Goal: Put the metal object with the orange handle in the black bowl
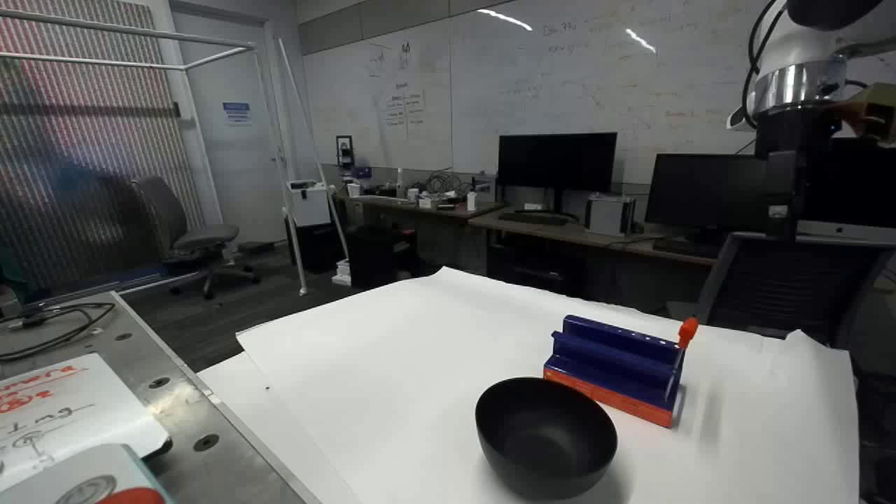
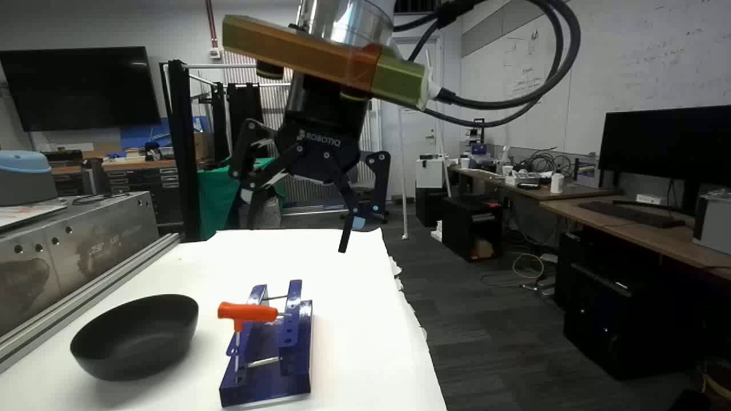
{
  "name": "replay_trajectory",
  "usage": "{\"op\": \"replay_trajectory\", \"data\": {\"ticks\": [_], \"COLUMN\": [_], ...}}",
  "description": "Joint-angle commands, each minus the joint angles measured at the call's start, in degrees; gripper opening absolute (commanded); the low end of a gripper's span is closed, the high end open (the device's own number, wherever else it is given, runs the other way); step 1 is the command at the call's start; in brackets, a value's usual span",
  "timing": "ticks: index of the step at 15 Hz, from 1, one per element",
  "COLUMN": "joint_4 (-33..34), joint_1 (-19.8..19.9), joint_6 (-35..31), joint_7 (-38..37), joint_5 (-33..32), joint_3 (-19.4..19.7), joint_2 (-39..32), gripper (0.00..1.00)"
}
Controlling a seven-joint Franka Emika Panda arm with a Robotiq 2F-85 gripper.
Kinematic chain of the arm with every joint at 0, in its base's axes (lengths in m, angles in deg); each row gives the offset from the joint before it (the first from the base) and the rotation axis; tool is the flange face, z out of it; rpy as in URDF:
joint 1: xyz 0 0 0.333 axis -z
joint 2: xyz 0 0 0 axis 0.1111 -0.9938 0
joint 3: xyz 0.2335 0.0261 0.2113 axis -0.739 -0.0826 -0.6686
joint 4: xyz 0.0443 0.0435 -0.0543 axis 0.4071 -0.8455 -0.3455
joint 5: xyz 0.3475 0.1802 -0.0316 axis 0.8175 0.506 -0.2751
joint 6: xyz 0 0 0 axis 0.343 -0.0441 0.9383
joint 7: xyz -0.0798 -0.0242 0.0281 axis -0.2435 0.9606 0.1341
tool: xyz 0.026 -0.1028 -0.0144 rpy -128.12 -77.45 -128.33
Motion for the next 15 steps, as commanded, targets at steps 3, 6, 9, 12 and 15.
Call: {"op": "replay_trajectory", "data": {"ticks": [3,6,9,12,15], "joint_4": [0.51,0.57,-2.91,-4.19,-3.59], "joint_1": [2.07,2.07,2.8,2.7,2.79], "joint_6": [0.13,0.13,-9.12,-16.25,-18.19], "joint_7": [0.48,0.48,-12.0,-24.69,-37.18], "joint_5": [0.49,0.49,1.03,-0.55,-3.09], "joint_3": [-1.87,-1.87,-5.46,-9.79,-13.35], "joint_2": [-0.14,-0.14,0.07,-2.86,-7.38], "gripper": [1.0,1.0,1.0,1.0,1.0]}}
